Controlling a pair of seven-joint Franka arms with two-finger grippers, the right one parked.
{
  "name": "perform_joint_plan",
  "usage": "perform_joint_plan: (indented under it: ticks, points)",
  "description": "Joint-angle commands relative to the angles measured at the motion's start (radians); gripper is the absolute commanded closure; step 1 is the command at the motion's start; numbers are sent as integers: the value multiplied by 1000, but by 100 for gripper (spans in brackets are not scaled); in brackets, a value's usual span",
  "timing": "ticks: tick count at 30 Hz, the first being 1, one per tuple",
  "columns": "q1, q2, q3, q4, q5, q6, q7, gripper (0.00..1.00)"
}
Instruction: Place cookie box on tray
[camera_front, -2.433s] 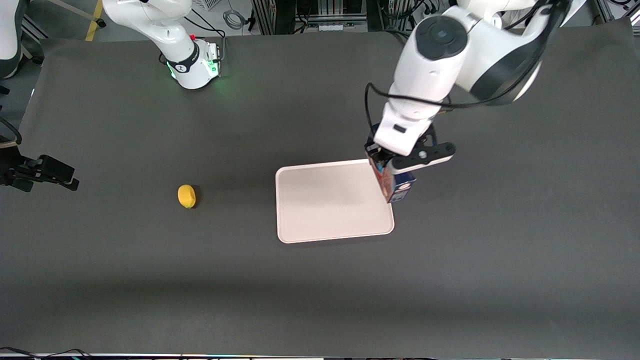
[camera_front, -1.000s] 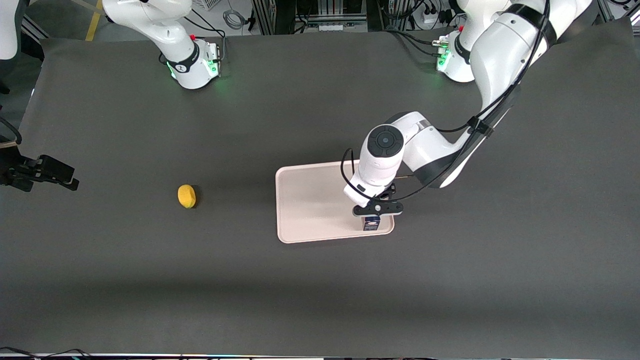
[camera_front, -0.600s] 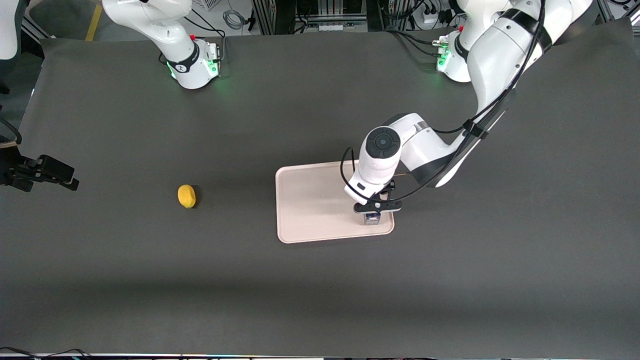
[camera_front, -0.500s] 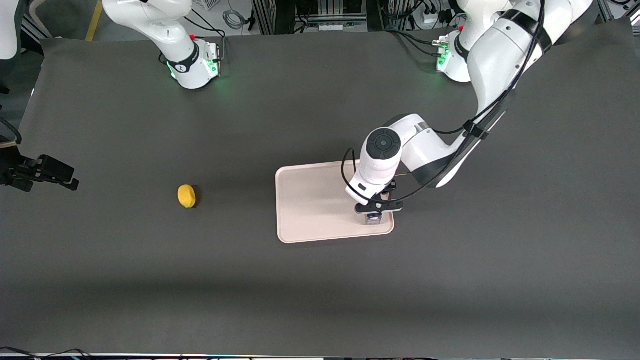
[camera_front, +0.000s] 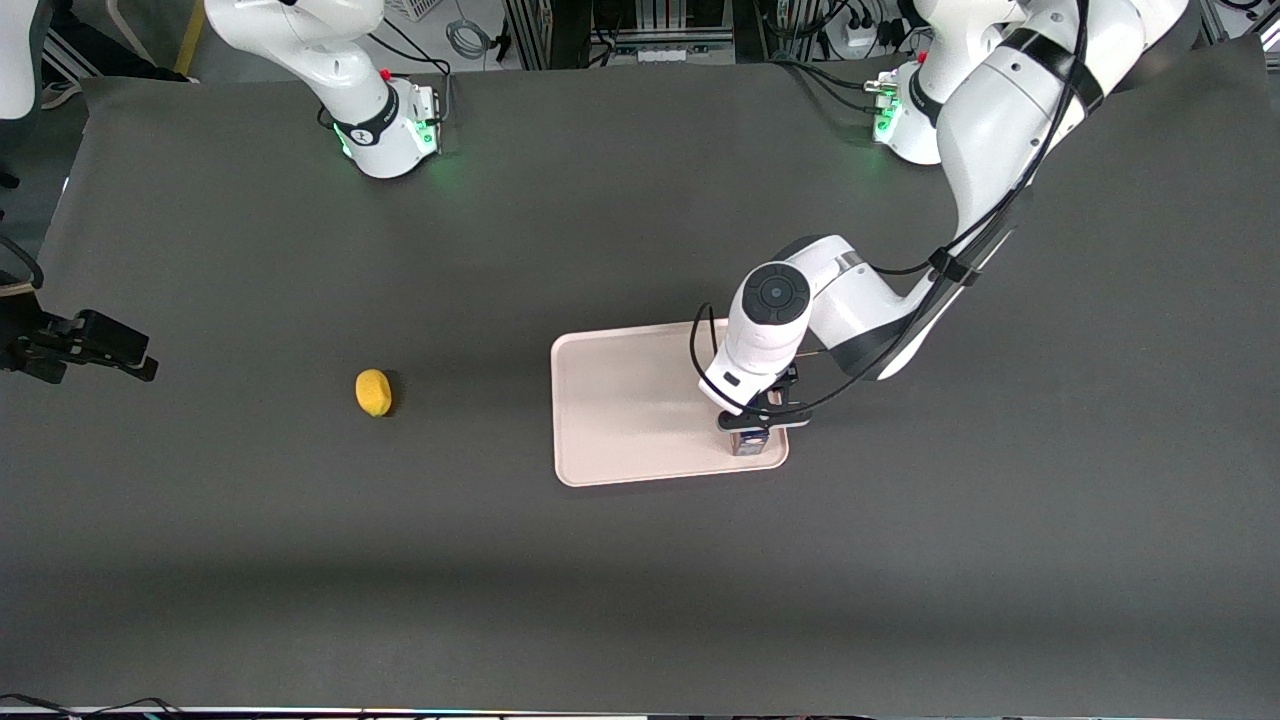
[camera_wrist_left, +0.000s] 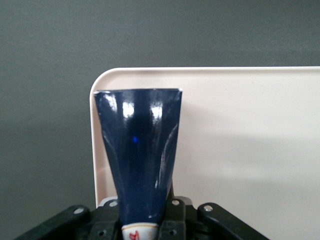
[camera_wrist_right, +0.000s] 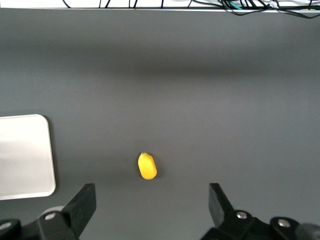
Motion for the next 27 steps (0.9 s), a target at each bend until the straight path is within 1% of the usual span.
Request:
perform_joint_plan:
  ticks: [1,3,4,5,19,27]
  points:
    - [0,-3,0,-7,19,16,-30,14]
    - [0,-3,0,-7,19,16,-30,8]
    - [0,-3,0,-7,19,16,-30,1]
    - [0,-3,0,-7,19,16,-30,0]
    - [3,-7,0,-5,19,11,-30,0]
    - [10,-72,-6,-1,6,-45,-15,0]
